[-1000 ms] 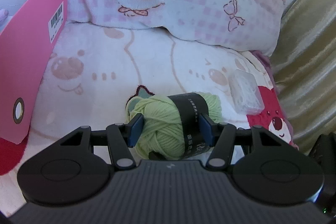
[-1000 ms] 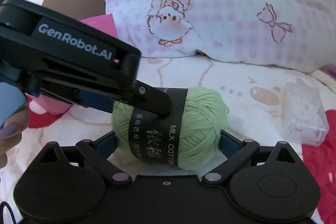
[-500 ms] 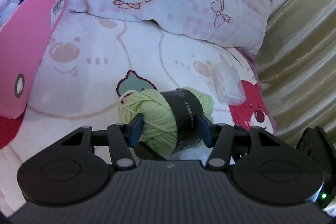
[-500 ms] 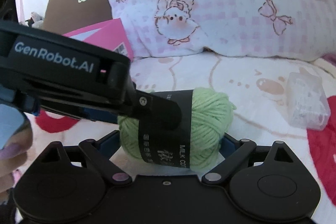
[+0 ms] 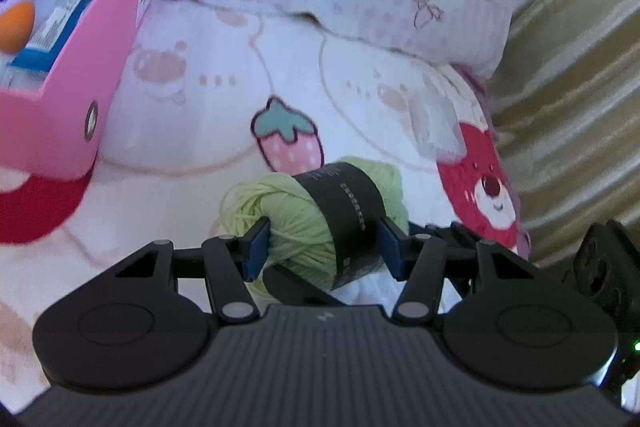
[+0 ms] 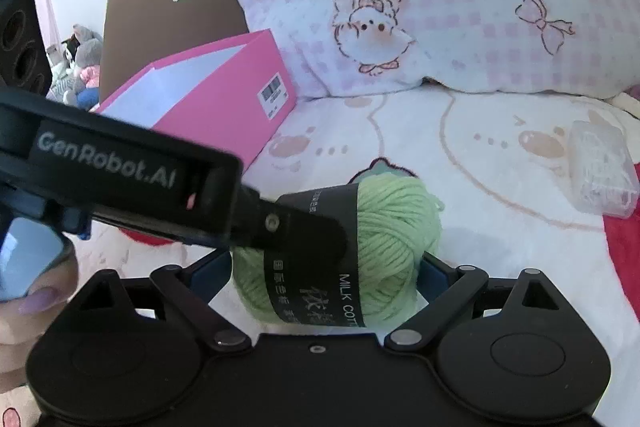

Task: Organize objects
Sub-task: 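Lift the green yarn ball with the left gripper, then carry the yarn ball with the left gripper toward the pink box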

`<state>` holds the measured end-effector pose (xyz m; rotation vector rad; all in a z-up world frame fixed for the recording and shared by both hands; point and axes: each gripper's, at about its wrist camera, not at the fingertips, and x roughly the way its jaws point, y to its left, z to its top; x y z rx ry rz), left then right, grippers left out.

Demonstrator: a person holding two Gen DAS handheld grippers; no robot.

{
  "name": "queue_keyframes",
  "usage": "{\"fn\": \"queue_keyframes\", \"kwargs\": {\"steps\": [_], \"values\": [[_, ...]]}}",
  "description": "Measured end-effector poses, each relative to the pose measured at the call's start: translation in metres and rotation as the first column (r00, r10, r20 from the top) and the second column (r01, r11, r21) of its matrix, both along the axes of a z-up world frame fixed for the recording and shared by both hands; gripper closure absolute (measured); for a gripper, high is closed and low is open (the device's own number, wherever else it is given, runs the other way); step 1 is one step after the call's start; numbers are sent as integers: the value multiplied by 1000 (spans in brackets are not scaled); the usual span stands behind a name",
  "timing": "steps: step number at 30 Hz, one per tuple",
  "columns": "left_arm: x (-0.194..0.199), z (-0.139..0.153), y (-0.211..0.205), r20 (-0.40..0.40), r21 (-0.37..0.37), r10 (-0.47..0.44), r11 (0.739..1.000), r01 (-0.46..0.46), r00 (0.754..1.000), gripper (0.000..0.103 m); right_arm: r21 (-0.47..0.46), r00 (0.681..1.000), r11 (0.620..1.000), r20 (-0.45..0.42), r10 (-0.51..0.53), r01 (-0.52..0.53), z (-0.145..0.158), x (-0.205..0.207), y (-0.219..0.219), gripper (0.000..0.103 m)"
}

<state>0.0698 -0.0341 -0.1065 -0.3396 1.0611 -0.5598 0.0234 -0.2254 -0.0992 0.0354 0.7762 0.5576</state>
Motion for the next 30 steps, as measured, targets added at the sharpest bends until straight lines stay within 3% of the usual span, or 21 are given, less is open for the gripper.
{"fn": "queue_keyframes", "kwargs": {"steps": [5, 11, 20, 24, 30], "values": [[-10, 8, 8, 6, 4, -26, 1000, 26, 1000, 49, -59, 999, 998, 44, 0, 2, 4, -19, 11, 6], [-20, 16, 13, 17, 57, -86, 995, 84, 996, 48, -2, 999, 999, 9, -45, 45, 7, -33, 14, 6], [-31, 23, 33, -12, 39, -95, 995, 95, 995, 48, 26, 994, 994, -25, -107, 108, 13, -49, 28, 6], [-31, 25, 41, -35, 23, -98, 995, 99, 995, 46, -11, 993, 993, -31, -115, 115, 16, -57, 39, 6], [-37, 36, 53, 15, 0, -82, 997, 82, 997, 46, -65, 997, 995, -24, -77, 76, 27, -64, 52, 6]]}}
